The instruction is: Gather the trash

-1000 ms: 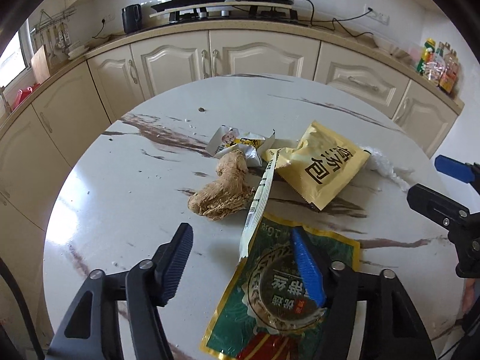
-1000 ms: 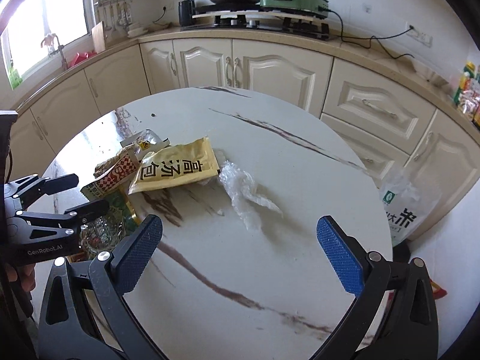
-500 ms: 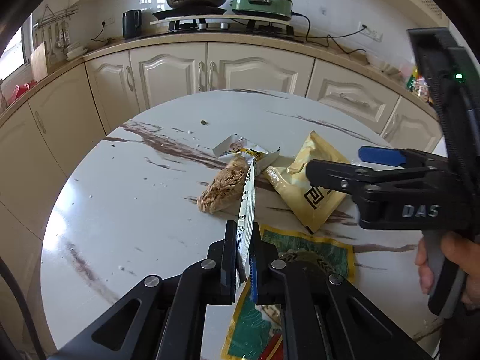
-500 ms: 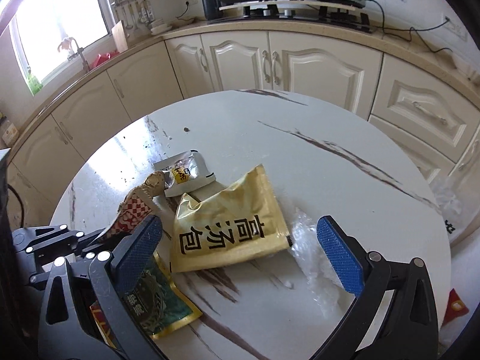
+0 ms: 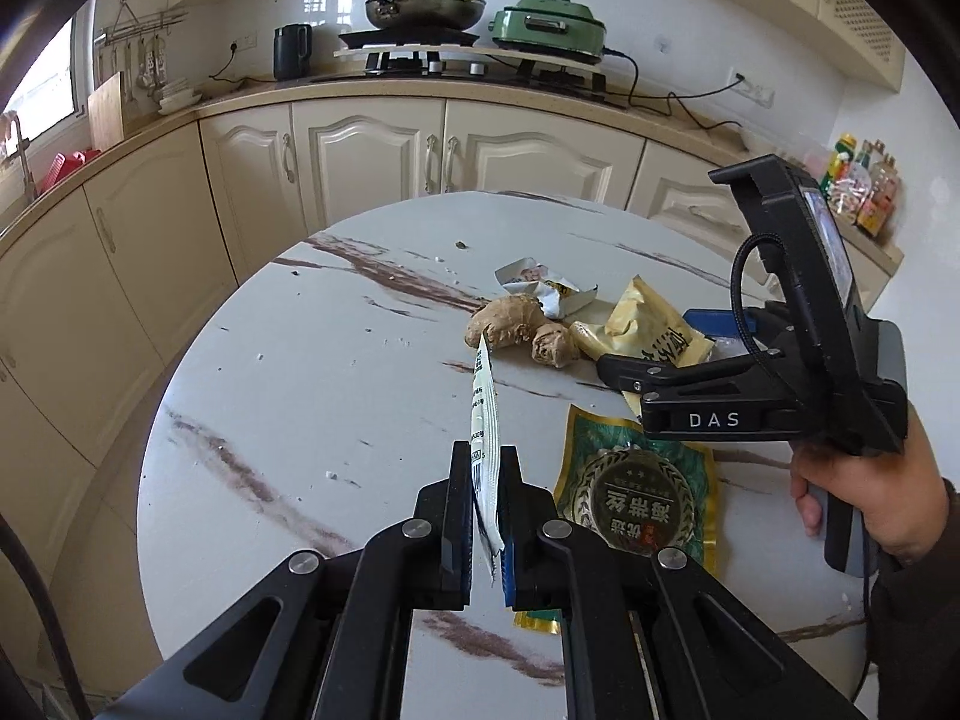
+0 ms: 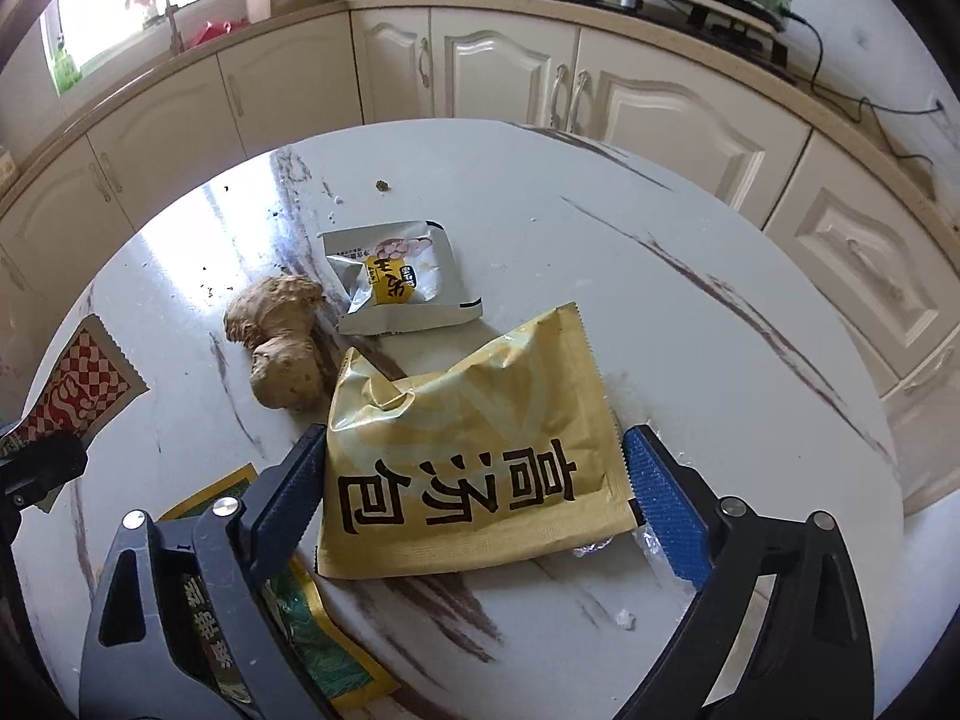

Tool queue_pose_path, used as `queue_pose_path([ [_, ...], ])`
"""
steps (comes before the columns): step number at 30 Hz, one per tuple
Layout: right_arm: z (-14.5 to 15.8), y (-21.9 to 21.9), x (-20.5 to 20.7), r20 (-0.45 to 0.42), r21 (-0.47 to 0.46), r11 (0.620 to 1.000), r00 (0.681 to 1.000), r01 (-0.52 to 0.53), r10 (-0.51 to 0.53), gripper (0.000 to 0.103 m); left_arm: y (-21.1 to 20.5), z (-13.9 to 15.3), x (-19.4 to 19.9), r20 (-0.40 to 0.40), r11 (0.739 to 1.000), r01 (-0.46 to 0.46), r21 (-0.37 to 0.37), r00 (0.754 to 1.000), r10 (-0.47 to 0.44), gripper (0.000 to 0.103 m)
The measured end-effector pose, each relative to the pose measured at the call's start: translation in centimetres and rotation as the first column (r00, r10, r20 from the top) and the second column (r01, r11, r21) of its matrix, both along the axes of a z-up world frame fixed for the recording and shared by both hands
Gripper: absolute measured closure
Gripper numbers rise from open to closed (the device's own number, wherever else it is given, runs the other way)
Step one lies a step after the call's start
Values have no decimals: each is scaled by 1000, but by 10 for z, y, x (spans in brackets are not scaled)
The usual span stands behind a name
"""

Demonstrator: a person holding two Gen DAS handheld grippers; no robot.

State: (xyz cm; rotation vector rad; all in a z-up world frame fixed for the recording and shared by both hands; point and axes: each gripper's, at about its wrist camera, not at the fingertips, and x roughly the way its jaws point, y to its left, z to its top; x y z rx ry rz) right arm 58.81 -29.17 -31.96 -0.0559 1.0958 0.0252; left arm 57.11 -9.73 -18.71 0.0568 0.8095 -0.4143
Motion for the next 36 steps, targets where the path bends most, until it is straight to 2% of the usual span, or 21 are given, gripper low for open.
queue_pose_path([
  [4, 4, 1, -3, 6, -10, 1000, 1000, -21, 21, 19, 15, 9, -11, 3, 1000, -3, -16, 1000, 3, 100],
  [5, 7, 3, -5, 11, -14, 1000, 1000, -27, 27, 24, 19, 11, -15, 4, 1000, -3, -18, 1000, 3, 100],
  [6, 10, 5, -7, 20, 22, 999, 999, -47, 47, 54, 23, 14, -19, 7, 1000, -2, -22, 1000, 2, 100],
  [11, 14, 14, -11, 1, 12, 999, 999, -36, 36, 60, 40, 33, -35, 21, 999, -1, -35, 1000, 2, 100],
  [13, 20, 12, -15, 14, 52, 998, 1000, -28, 27, 72, 48, 41, -45, 32, 999, 1, -44, 999, 0, 100],
  [14, 23, 12, -17, 20, 58, 998, 1000, -22, 21, 74, 52, 43, -49, 35, 999, 1, -47, 999, 0, 100],
  [21, 45, 10, -40, 48, 127, 992, 999, 5, -12, 84, 72, 64, -84, 58, 998, 4, -62, 998, -1, 100],
  [26, 57, 13, -75, 64, 186, 983, 998, 1, -13, 87, 85, 74, -114, 70, 998, 11, -69, 998, -6, 100],
  [32, 60, 14, -150, 87, 254, 967, 996, -6, -16, 87, 93, 84, -151, 82, 996, 15, -86, 997, -8, 100],
  [36, 54, 17, -179, 78, 250, 967, 995, 44, -65, 80, 89, 87, -173, 75, 995, 24, -100, 997, -17, 100],
])
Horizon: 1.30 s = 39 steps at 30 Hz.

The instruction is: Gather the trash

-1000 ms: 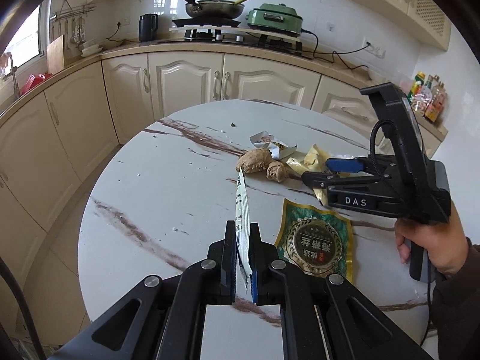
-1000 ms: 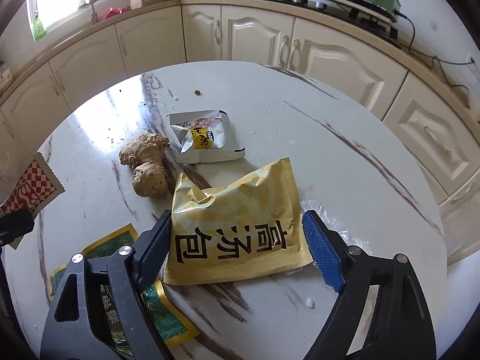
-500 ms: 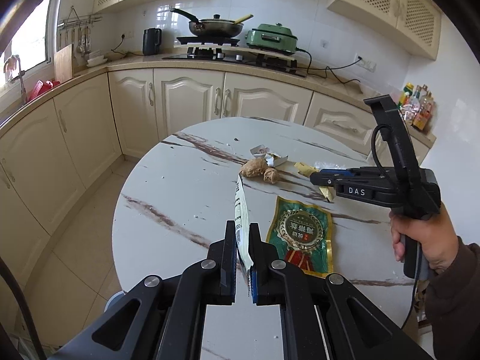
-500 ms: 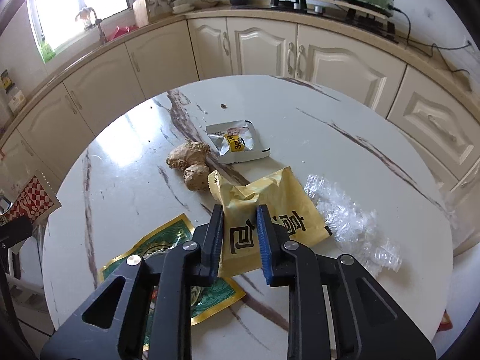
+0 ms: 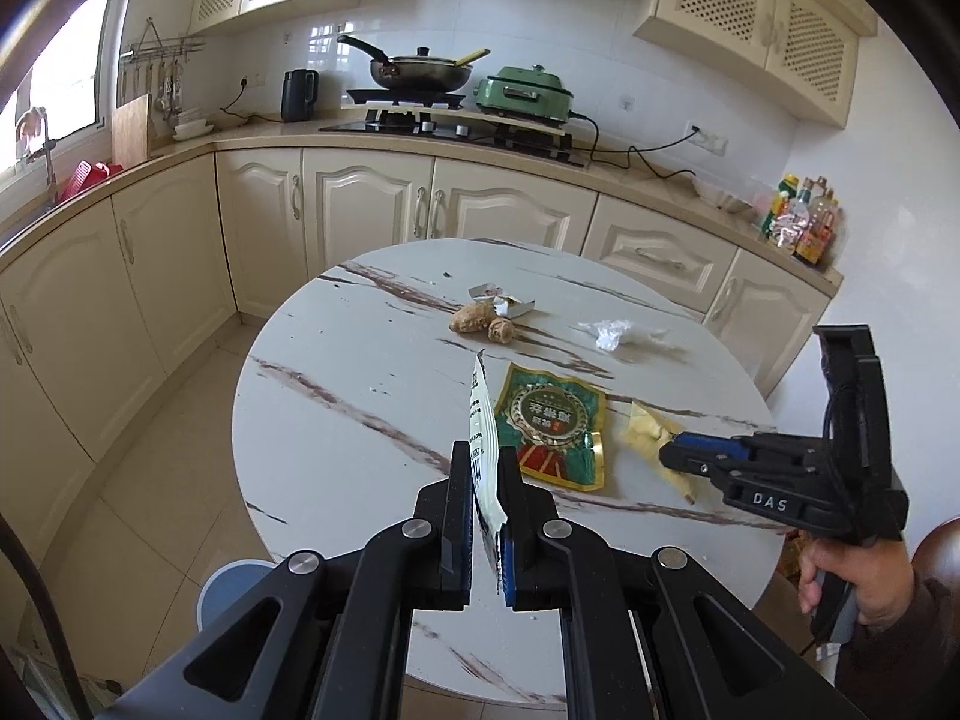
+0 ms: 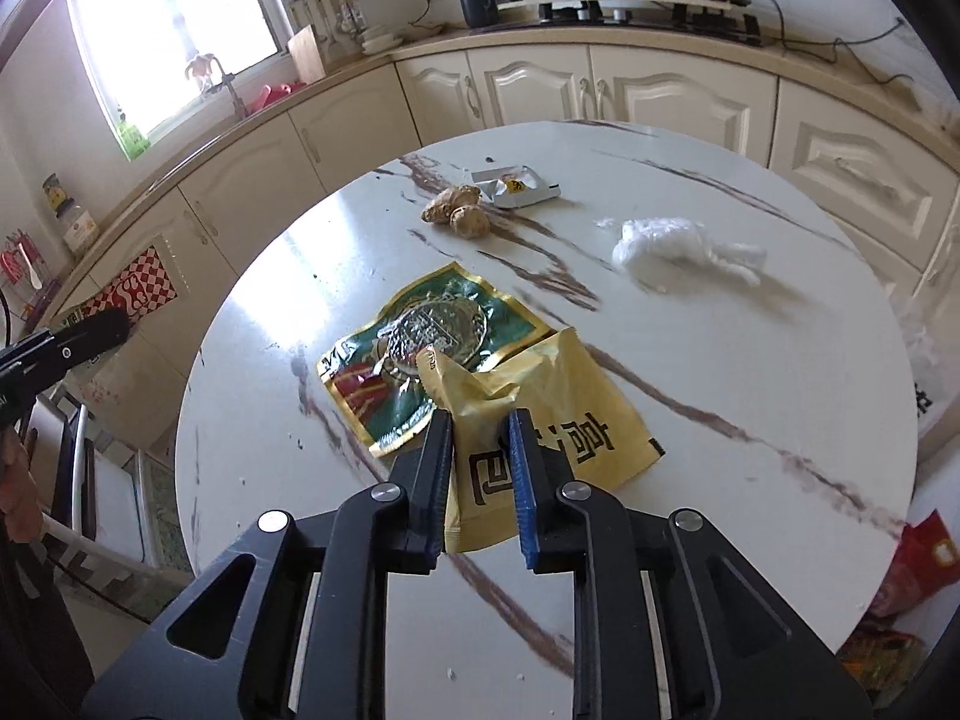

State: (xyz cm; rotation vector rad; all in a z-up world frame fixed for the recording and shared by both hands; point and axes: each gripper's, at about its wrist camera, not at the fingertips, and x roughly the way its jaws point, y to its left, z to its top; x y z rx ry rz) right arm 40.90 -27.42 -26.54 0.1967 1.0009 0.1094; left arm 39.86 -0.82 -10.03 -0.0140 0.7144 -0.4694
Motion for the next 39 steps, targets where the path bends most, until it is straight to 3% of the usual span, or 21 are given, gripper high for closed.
queue_pose_path([
  [1, -3, 0, -5, -8, -2, 1000, 999, 31, -31, 79, -1, 1, -6, -1, 1000, 2, -4, 1000, -2, 99],
  [2, -3, 0, -11, 4, -12, 997, 997, 82, -82, 73, -2, 1, -11, -2, 1000, 4, -8, 1000, -4, 100],
  [3, -3, 1, -17, 16, -21, 993, 993, 118, -118, 53, -2, 1, -16, -4, 1000, 6, -11, 1000, -6, 100],
  [4, -2, 1, -23, 32, -22, 987, 987, 157, -157, 40, -3, 2, -20, -4, 1000, 8, -12, 1000, -8, 99],
  [5, -1, 3, -31, 53, -34, 975, 974, 221, -219, 19, -4, 3, -24, -2, 1000, 7, -13, 1000, -7, 99],
  [7, -1, -1, -40, 52, -36, 941, 941, 337, -335, 6, -4, 5, -31, -2, 1000, 9, -14, 1000, -9, 99],
  [10, -9, -3, -32, -2, -7, 919, 919, 394, -394, 6, -6, 6, -37, -1, 1000, 11, -14, 1000, -11, 99],
  [12, -18, 1, -20, -53, 15, 922, 921, 388, -386, 6, -5, 8, -37, 2, 1000, 16, -14, 1000, -16, 99],
  [16, -22, 1, -3, -54, 49, 914, 915, 403, -400, 8, -3, 10, -36, 8, 1000, 17, -11, 1000, -17, 99],
  [21, -31, 10, 26, -52, -50, 931, 930, 362, -365, 7, -3, 7, -30, 2, 1000, 8, -16, 1000, -8, 99],
  [23, -33, 16, 33, -56, -130, 942, 946, 309, -318, 12, -6, 5, -28, -1, 1000, 11, -17, 1000, -11, 99],
  [25, -35, 23, 35, -51, -206, 944, 961, 256, -271, 25, -6, 5, -23, -6, 1000, 11, -20, 1000, -11, 99],
  [27, -34, 26, 34, -41, -228, 953, 976, 198, -213, 40, -6, 4, -20, -9, 1000, 15, -25, 1000, -15, 99],
  [31, -29, 22, 28, -15, -185, 971, 987, 152, -157, 57, -8, 0, -20, -18, 999, 20, -27, 1000, -21, 99],
  [32, -25, 20, 25, 3, -121, 983, 991, 135, -136, 87, -8, 0, -20, -18, 999, 22, -27, 1000, -22, 99],
  [39, -19, 14, 16, 5, -98, 987, 992, 129, -129, 89, -2, 3, -22, -12, 999, 15, -33, 1000, -16, 99],
])
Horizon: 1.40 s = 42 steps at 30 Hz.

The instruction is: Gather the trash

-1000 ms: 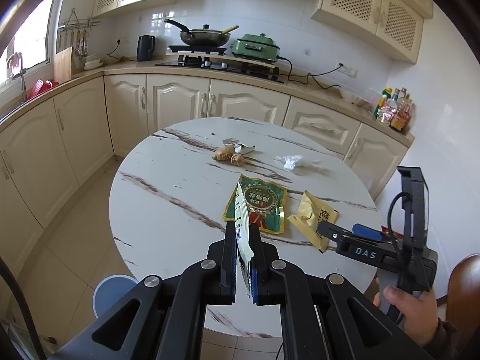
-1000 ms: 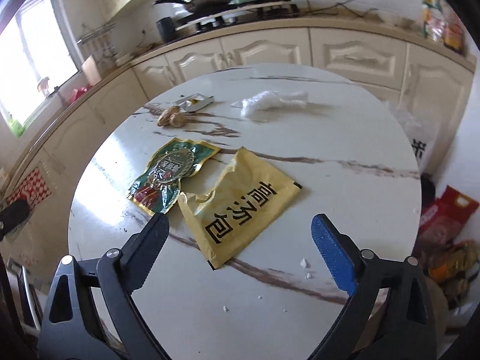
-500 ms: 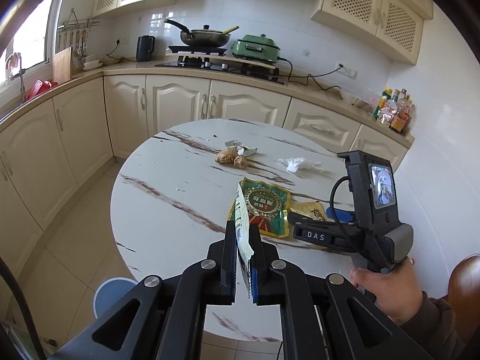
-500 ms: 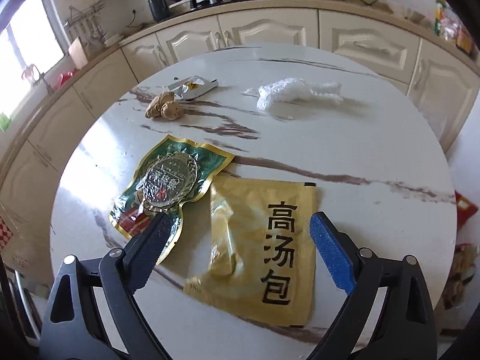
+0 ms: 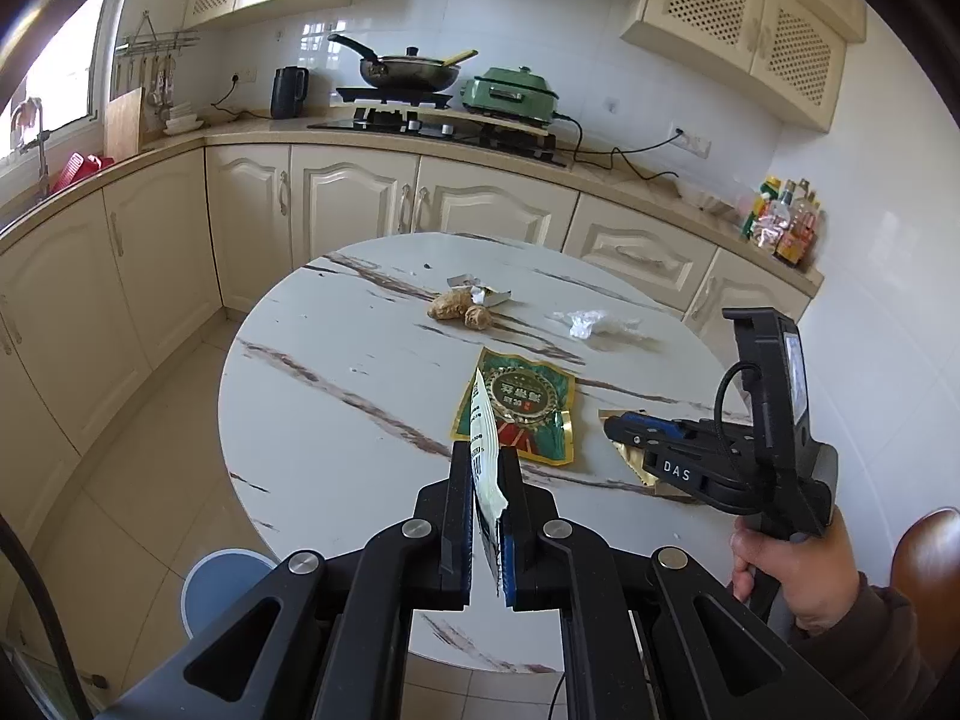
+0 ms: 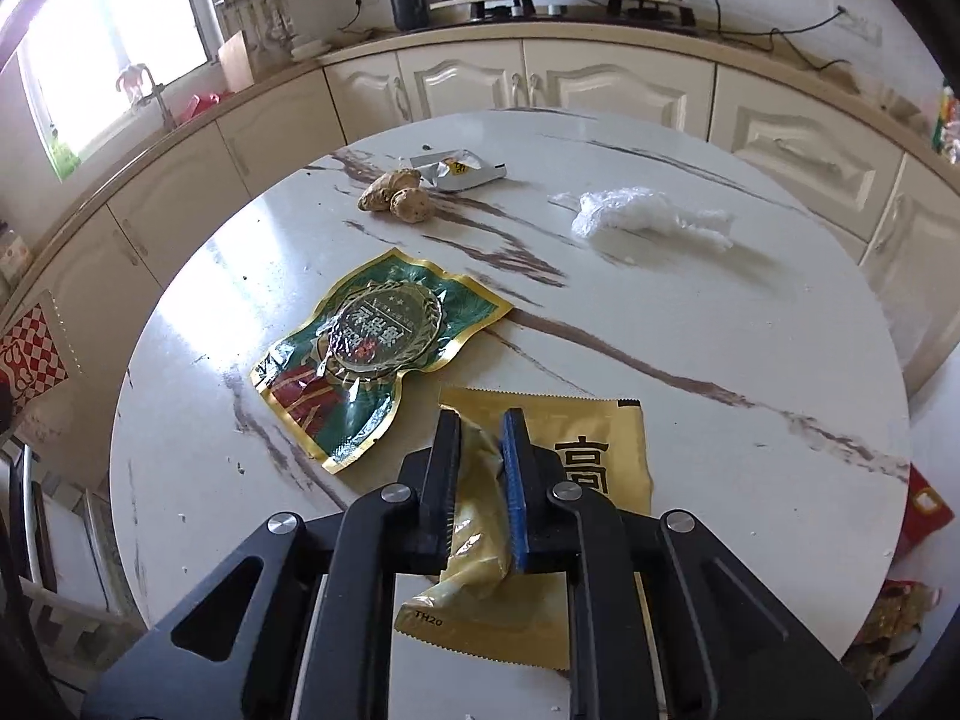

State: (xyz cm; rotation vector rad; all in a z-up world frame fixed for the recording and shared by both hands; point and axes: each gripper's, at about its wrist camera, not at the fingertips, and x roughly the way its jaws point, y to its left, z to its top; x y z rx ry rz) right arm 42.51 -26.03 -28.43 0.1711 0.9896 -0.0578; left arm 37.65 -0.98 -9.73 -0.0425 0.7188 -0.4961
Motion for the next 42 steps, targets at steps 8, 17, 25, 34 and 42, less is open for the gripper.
queue_pose_path([
  [8, 24, 1, -13, 67, 40, 999, 998, -19, 17, 91, 5, 1, -9, 5, 1000, 0, -12, 1000, 0, 99],
  [17, 53, 10, -20, 146, 102, 993, 989, -52, 37, 96, 5, 0, -15, 4, 1000, 3, -24, 1000, -2, 99],
  [25, 58, 21, -17, 162, 111, 991, 985, -81, 62, 97, 10, -2, -12, 1, 1000, 2, -25, 1000, -2, 99],
  [34, 22, 42, -11, 37, 20, 999, 999, -39, 39, 49, 13, -4, -10, -9, 1000, -2, -24, 1000, 1, 99],
  [42, 3, 40, -33, -53, -133, 989, 995, 72, -79, 19, 11, -4, -10, -4, 999, 7, -31, 1000, -7, 99],
])
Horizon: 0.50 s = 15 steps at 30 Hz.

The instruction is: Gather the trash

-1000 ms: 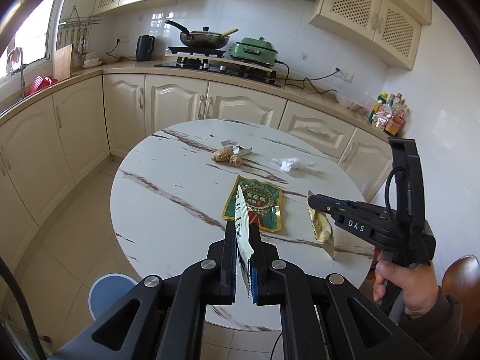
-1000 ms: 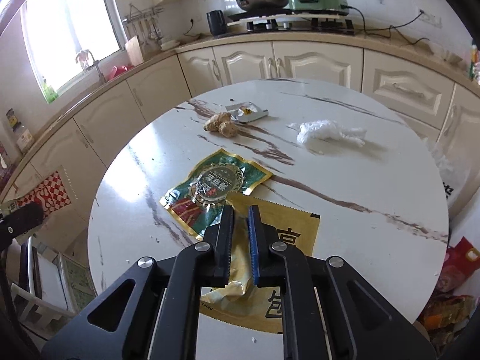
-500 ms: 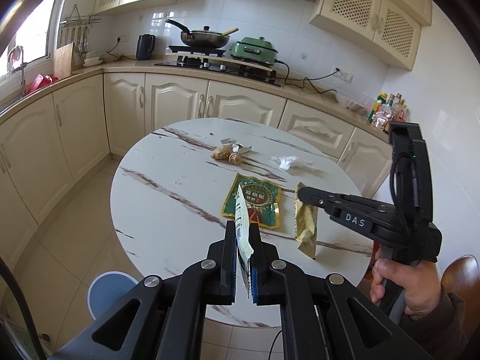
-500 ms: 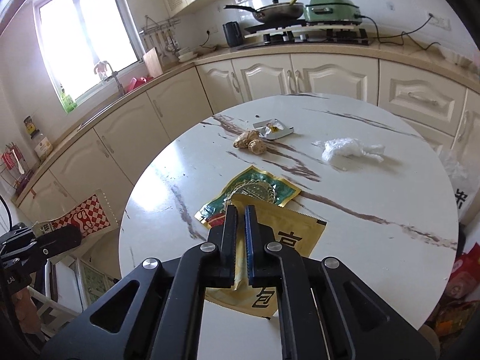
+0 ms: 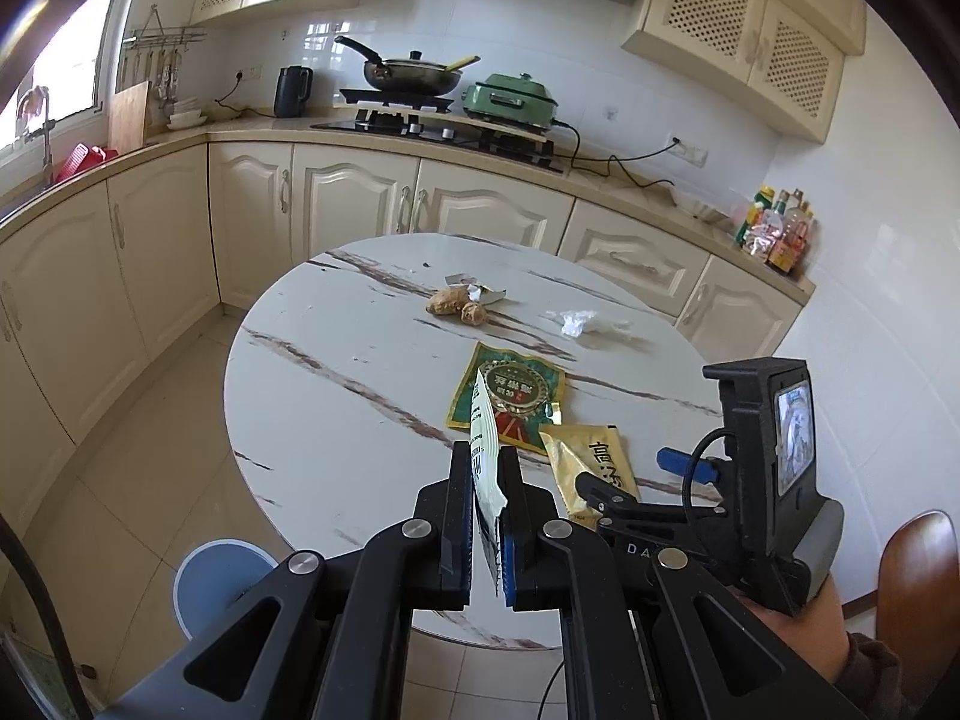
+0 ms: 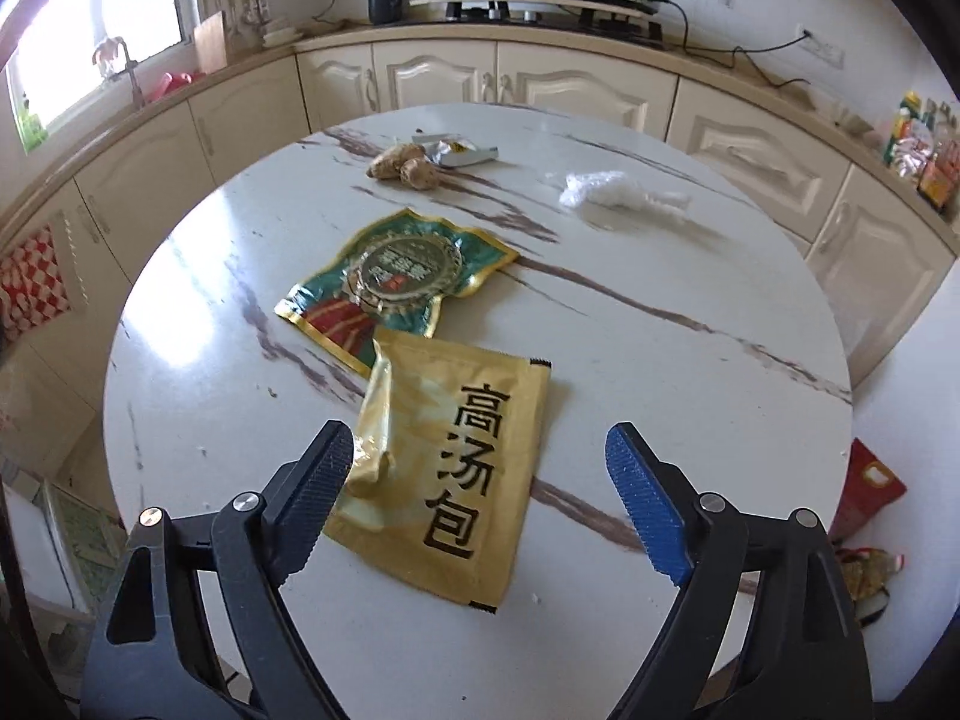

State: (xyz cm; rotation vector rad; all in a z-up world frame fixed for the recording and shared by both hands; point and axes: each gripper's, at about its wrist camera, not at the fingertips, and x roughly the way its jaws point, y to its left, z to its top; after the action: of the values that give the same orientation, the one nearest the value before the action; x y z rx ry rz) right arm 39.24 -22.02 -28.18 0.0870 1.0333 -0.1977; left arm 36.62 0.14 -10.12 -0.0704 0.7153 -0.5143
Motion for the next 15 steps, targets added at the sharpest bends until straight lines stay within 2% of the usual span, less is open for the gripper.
queue_pose_path([
  [6, -6, 3, 4, -14, 98, 995, 999, -30, 31, 22, 1, -4, 2, -6, 1000, 7, 2, 1000, -7, 99],
  [9, -10, 10, 4, 3, 63, 997, 999, -41, 41, 24, 3, -3, 1, -5, 1000, 10, 6, 1000, -10, 99],
  [10, -10, 9, 3, 17, 58, 997, 999, -44, 43, 29, 4, -3, 1, -6, 1000, 9, 5, 1000, -9, 99],
  [11, -11, 10, 3, 23, 43, 997, 998, -57, 56, 41, 6, -2, 1, -7, 1000, 7, 4, 1000, -7, 99],
  [13, -9, 8, 3, 45, 71, 994, 995, -87, 84, 57, 7, -2, 2, -7, 1000, 5, 1, 1000, -5, 99],
  [15, -9, 8, 3, 45, 62, 992, 994, -107, 104, 62, 7, -1, 1, -5, 1000, 6, -2, 1000, -6, 99],
])
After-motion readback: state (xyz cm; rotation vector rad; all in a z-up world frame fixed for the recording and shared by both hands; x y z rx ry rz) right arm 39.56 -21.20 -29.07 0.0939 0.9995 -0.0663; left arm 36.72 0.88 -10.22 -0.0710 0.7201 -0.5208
